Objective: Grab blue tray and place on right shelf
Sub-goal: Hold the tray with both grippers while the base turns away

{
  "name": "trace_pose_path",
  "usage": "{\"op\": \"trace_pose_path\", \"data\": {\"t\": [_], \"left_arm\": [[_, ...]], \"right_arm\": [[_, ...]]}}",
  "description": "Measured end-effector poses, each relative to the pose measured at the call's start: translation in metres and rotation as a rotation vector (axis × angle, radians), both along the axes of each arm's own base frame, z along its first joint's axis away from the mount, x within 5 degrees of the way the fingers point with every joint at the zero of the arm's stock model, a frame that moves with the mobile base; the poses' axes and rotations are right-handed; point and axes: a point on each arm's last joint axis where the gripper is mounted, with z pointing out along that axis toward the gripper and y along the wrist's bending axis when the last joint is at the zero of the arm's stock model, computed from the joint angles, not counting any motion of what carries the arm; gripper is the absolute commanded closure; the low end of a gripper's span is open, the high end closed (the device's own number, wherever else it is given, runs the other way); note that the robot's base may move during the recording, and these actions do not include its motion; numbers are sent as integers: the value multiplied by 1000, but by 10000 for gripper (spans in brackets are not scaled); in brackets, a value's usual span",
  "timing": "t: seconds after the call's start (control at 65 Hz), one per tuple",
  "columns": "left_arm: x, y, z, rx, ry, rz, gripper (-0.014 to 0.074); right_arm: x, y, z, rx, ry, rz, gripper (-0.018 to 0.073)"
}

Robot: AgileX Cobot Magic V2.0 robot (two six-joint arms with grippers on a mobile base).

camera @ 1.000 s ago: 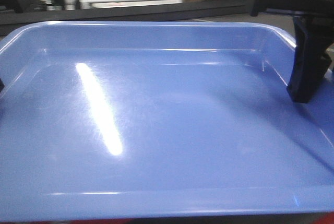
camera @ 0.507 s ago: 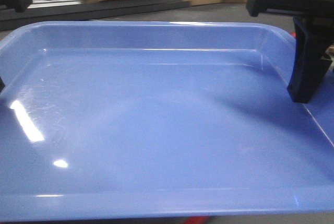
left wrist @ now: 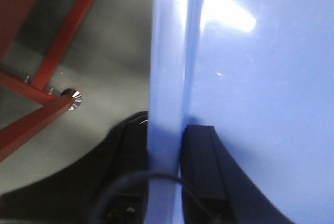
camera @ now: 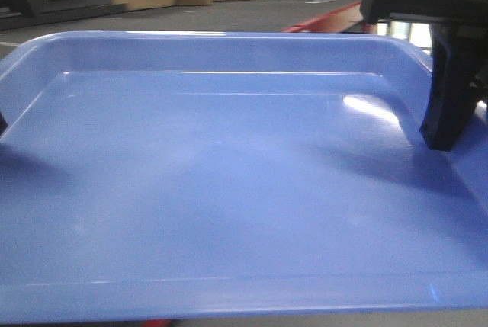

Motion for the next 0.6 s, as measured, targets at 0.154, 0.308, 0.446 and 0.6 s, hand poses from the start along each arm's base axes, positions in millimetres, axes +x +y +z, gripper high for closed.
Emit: {"op": "trace_pose_path", "data": {"t": [0.154, 0.308, 0.446, 0.6], "left_arm": [[0, 0, 0, 0, 0, 0, 541], [0, 0, 0, -1, 1, 0, 541], [0, 0, 0, -2, 1, 0, 541], [0, 0, 0, -2, 1, 0, 541]], "right_arm": [[0, 0, 0, 0, 0, 0, 316], [0, 0, 0, -1, 2, 0, 316], [-1, -1, 0, -4, 2, 0, 316], [-1, -1, 0, -4, 2, 0, 316]]}}
